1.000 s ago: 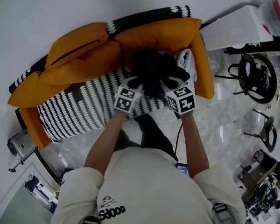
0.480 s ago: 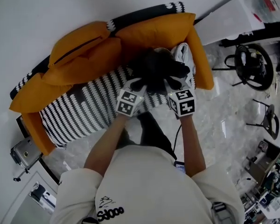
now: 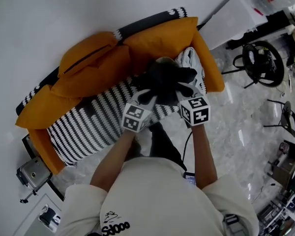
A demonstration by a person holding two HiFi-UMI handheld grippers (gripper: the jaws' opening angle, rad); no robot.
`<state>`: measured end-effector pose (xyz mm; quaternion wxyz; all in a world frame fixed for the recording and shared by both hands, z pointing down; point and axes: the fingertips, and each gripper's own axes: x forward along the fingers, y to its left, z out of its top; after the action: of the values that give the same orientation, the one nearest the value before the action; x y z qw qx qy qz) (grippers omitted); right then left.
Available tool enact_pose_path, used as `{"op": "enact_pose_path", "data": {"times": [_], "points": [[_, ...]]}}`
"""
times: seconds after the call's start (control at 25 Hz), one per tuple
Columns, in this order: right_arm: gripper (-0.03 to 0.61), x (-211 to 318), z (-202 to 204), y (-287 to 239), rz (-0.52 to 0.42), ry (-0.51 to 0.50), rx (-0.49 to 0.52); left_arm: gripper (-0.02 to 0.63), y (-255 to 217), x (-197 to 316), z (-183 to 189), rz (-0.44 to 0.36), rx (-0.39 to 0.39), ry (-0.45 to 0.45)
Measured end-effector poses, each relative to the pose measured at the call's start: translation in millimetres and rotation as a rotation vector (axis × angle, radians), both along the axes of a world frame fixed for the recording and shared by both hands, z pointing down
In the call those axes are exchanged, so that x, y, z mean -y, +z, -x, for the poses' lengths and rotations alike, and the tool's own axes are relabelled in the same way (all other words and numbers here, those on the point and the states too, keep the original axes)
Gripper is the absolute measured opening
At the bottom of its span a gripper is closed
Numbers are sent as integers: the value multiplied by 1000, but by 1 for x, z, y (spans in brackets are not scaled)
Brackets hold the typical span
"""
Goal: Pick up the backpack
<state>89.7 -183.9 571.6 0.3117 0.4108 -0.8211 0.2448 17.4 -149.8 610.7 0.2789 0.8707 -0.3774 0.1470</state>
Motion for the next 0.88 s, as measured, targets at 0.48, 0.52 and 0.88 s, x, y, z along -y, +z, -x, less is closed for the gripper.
{"op": "enact_pose_path", "data": {"times": [0.48,0.52,0.88], "points": [[6,-71,45,-48,-64,-27,43,64,-62,-61,44,-116,-9,8],[6,-76,48,-52,-72,-31,48,64,-66,-65,47,-127,-5,7],[6,-117,75,-98,-169,-50,99,66,-114,-97,73,-243,9,-21]]}}
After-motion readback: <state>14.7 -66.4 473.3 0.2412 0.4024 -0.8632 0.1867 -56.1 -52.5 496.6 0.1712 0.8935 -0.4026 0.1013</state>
